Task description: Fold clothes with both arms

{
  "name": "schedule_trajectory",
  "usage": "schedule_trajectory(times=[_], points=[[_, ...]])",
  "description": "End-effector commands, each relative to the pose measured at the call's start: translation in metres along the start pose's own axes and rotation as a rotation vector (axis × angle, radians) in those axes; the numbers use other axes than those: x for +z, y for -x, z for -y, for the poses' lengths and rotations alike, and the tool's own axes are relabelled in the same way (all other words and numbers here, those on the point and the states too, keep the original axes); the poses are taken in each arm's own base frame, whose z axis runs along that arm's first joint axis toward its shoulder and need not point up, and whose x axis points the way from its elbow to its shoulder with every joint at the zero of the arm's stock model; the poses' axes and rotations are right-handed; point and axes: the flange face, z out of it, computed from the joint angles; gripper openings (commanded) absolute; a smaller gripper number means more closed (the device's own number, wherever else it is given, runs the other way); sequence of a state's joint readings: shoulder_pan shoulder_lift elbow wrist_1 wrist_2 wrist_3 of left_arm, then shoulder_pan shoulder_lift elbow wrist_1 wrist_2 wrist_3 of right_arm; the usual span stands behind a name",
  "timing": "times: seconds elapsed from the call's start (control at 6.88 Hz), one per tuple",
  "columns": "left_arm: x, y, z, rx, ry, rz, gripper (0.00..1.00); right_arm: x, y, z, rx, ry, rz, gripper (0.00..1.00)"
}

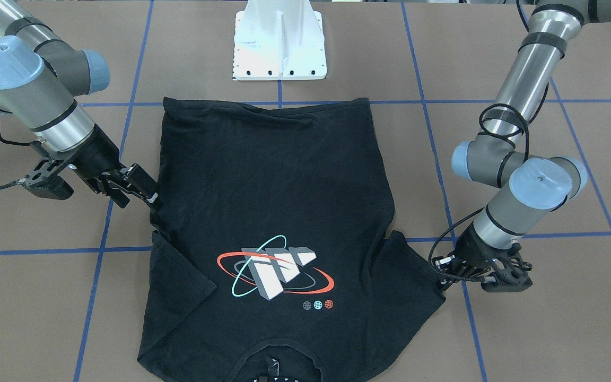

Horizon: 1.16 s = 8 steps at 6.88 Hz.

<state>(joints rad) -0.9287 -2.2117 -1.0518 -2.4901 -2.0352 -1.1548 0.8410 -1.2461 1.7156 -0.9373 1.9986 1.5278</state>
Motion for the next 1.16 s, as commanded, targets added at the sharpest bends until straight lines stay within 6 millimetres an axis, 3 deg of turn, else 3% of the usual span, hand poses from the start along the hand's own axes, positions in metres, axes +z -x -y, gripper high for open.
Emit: schedule_trajectory(times=[0.0,0.29,0.44,0.87,1.02], points=[[-0.009,-0.062,-0.002,-0.117,-0.009,-0.071,0.00,0.002,-0.002,0.000,0.000,0.002,-0.004,1.00],[0.004,-0.139,-0.014,-0.175,-0.009,-0.063,0.00,0.004,-0.003,0.001,0.001,0.002,-0.008,1.00],[0.013,-0.151,-0.022,-0.182,-0.026,-0.034,0.00,0.005,-0.004,0.002,0.000,0.003,-0.011,1.00],[0.025,-0.153,-0.025,-0.184,-0.054,-0.013,0.00,0.013,-0.007,-0.002,0.002,0.011,-0.024,1.00],[0.026,-0.156,-0.027,-0.184,-0.061,-0.013,0.44,0.013,-0.008,-0.002,0.003,0.011,-0.025,1.00]])
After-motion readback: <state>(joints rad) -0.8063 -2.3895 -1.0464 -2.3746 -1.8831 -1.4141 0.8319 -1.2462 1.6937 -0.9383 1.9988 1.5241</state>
